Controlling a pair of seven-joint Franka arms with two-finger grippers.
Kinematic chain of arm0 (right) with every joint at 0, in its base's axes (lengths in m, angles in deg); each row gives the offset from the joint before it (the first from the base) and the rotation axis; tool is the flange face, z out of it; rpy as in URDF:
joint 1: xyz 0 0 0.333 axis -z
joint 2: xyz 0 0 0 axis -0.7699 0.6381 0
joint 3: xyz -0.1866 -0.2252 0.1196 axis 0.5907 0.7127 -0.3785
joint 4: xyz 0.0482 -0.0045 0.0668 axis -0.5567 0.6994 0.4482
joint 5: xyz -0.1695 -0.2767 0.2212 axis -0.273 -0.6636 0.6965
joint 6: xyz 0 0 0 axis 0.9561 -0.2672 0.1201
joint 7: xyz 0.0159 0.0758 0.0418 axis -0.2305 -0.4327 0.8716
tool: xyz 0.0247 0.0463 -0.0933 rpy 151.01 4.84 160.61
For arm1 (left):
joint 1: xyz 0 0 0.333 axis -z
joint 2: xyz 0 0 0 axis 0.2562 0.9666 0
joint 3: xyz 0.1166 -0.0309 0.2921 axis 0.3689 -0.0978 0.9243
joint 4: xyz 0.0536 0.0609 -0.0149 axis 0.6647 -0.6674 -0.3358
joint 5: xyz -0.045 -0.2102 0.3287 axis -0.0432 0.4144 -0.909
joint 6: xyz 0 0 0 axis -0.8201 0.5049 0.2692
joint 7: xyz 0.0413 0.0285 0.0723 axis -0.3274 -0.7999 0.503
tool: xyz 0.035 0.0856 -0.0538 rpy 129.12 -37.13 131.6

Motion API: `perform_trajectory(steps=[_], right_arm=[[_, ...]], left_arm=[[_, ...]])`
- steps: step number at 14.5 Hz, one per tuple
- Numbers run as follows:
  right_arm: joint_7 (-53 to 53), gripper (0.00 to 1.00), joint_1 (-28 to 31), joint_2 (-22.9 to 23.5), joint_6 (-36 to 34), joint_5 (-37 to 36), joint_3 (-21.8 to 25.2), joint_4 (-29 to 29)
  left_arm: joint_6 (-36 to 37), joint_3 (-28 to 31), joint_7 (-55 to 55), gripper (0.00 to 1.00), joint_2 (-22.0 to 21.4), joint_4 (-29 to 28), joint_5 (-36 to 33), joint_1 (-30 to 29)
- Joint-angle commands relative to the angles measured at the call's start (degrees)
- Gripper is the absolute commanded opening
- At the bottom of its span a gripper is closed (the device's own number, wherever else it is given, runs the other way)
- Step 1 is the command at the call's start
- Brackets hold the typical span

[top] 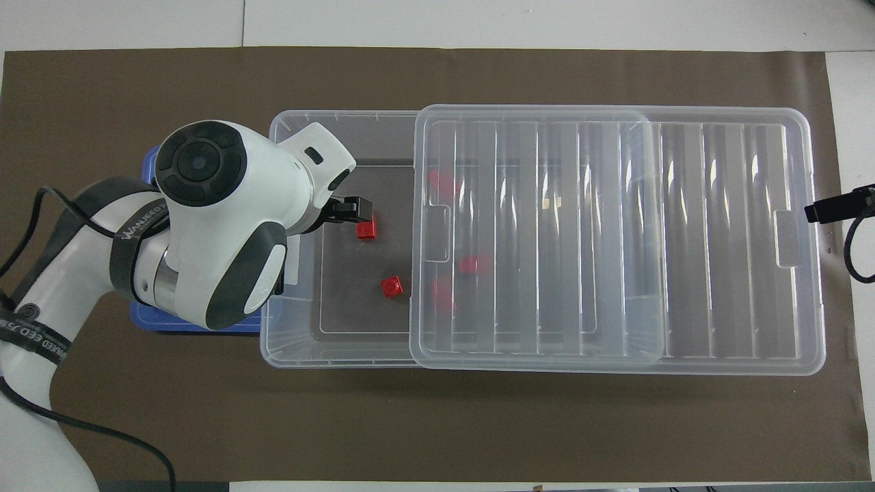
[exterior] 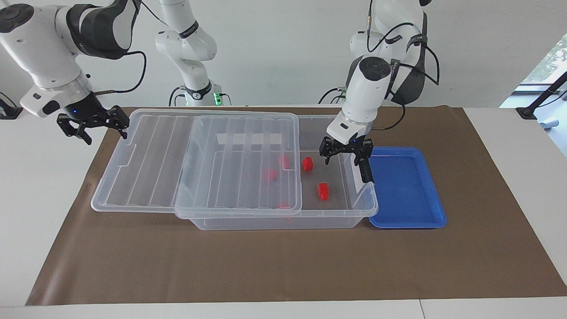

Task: Place red block in blue tray from box
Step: 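Reach the left gripper into the opened box toward a red block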

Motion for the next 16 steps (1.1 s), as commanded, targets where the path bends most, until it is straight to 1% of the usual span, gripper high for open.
perform_trajectory(steps=[1, 3, 4, 6, 8, 10, 12, 13, 15, 16], right_arm=[[-0.7, 1.0, 0.5, -0.2, -2.8, -0.8, -0.4, -1.9], [-0.8, 1.0, 0.4, -0.1, -6.0, -0.9, -0.4, -4.9], [-0.8, 1.0, 0.4, -0.1, -6.9, -1.0, -0.5, -5.7], [-1.0, 1.0, 0.4, -0.3, -7.1, -1.0, -0.5, -5.6], [-1.6, 1.0, 0.5, -0.4, -7.2, -1.0, -0.6, -5.3], [-1.7, 1.0, 0.5, -0.5, -8.0, -1.0, -0.6, -5.3], [-2.8, 1.0, 0.4, -0.5, -8.6, -0.9, -0.6, -5.4], [-3.3, 1.0, 0.4, -0.5, -8.9, -0.7, -0.6, -5.4], [-4.7, 1.0, 0.4, -0.6, -8.9, -0.6, -1.7, -5.3], [-5.5, 1.0, 0.4, -0.8, -8.9, -0.6, -2.1, -5.2]], left_arm=[[-3.8, 0.8, 1.8, 1.0, 2.2, -1.1, -0.7, 1.4], [-7.5, 0.8, 1.9, 1.0, 3.1, -2.9, -0.6, 2.2], [-8.8, 0.8, 2.1, 1.0, 4.4, -3.5, -0.6, 2.6], [-11.0, 0.8, 3.4, 1.0, 7.5, -3.4, -0.8, 3.7], [-13.4, 0.8, 3.4, 1.0, 9.8, -3.8, -0.9, 3.9], [-15.0, 0.8, 3.4, 1.0, 10.3, -5.3, -0.9, 3.8], [-15.1, 0.8, 3.4, 1.0, 10.2, -6.7, -0.9, 3.8], [-14.8, 0.9, 3.4, 0.91, 10.2, -6.8, -1.0, 3.8], [-14.8, 1.0, 3.5, 0.14, 10.2, -6.5, -1.0, 3.8], [-14.6, 1.0, 3.5, 0.0, 9.9, -6.5, -1.0, 3.8]])
